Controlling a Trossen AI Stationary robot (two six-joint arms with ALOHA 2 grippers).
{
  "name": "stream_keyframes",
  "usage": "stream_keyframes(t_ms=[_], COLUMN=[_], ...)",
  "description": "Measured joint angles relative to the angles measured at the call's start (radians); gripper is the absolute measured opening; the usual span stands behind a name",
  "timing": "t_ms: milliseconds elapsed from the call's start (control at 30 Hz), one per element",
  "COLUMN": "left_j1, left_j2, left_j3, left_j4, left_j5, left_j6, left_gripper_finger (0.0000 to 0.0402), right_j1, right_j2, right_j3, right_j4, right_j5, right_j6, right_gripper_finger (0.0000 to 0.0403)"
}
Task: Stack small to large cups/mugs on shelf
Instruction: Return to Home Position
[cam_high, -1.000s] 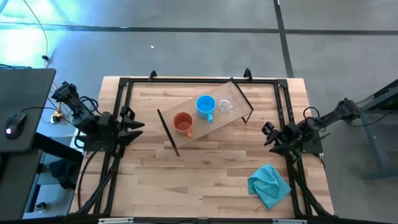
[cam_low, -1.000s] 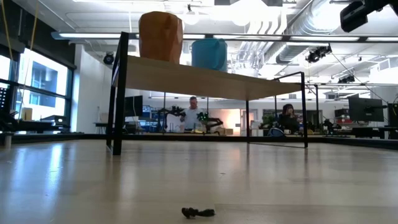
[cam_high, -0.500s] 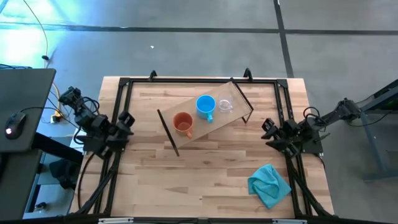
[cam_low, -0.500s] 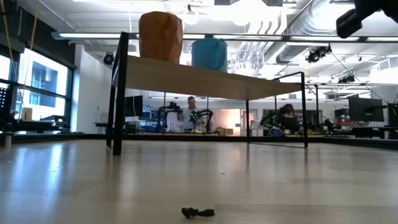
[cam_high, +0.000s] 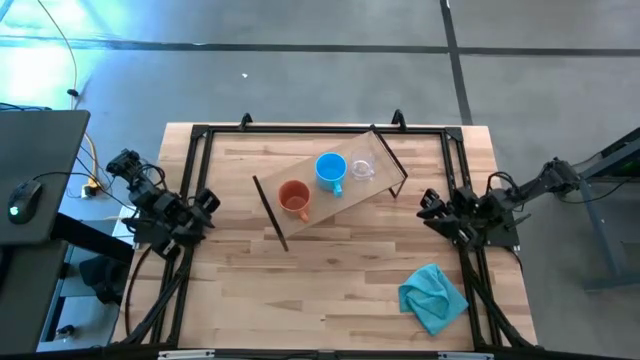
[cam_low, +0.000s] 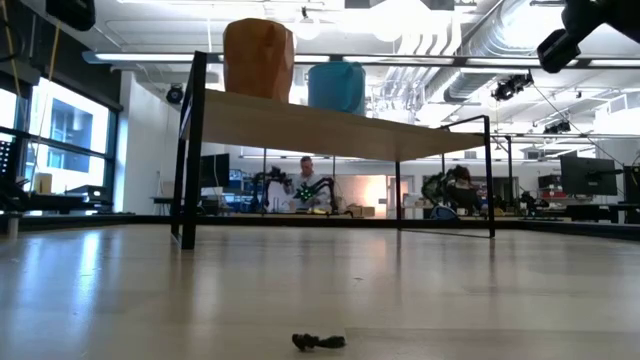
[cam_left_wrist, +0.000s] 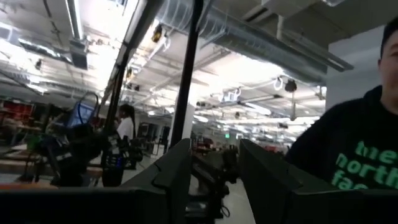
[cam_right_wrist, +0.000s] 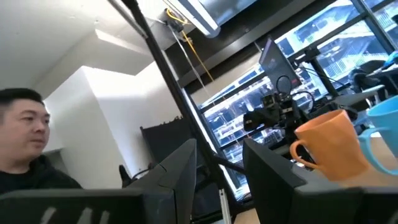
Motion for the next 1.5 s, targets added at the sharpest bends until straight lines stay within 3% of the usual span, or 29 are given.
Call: stream_keyframes(t_ms=[233, 400, 700, 967, 1200, 1500], left_j1=[0.000, 0.000, 0.000, 0.000, 0.000, 0.000], left_j2=[-0.001, 0.000, 0.000, 0.000, 0.000, 0.000], left_j3=[-0.035, -0.035, -0.035, -0.035, -0.035, -0.035], left_j4=[-0.002, -0.089, -0.143, -0.090, -0.151, -0.279], left_j5=[0.022, 0.026, -0.113, -0.112, -0.123, -0.127], left_j6=[-0.012, -0.030, -0.034, 0.067, 0.104, 0.103], left_gripper_finger=[0.0124, 0.0124, 0.0124, 0.0124, 0.0124, 0.0124], right_j1=[0.000, 0.000, 0.000, 0.000, 0.000, 0.000], right_j2=[0.000, 0.000, 0.000, 0.000, 0.000, 0.000], right_j3=[0.000, 0.000, 0.000, 0.000, 0.000, 0.000], right_j4=[0.002, 0.002, -0.016, -0.084, -0.087, -0.147], right_j5=[0.031, 0.071, 0.109, 0.097, 0.086, -0.020], right_j6=[0.009, 0.024, 0.061, 0.060, 0.018, -0.096], right_gripper_finger=[0.0124, 0.0124, 0.0124, 0.0124, 0.0124, 0.0124])
